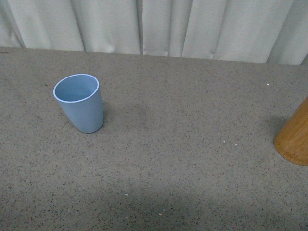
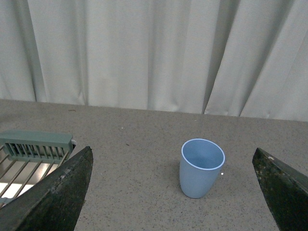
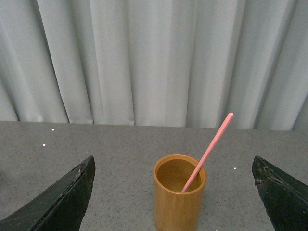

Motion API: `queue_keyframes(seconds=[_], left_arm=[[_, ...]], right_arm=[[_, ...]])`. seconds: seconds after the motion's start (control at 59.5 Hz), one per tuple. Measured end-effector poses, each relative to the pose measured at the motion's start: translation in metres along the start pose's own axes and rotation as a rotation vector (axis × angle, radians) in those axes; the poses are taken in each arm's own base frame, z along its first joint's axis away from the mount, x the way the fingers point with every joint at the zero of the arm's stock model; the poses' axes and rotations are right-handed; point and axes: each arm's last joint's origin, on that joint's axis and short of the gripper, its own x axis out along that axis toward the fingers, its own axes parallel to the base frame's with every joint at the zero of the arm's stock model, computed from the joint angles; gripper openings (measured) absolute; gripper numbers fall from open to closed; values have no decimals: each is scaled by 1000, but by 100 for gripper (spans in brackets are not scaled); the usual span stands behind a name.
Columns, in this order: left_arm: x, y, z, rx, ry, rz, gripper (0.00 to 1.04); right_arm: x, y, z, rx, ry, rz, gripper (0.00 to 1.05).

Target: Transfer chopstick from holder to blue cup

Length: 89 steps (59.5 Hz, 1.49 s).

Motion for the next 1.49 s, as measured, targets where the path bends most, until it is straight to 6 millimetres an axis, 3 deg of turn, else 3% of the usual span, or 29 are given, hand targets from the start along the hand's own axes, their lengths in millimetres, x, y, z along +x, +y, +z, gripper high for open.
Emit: queue_keyframes(seconds=[1.495], left_arm=[[0,0,0,0,0,0,98]], right_arm=[[0,0,0,0,0,0,95]])
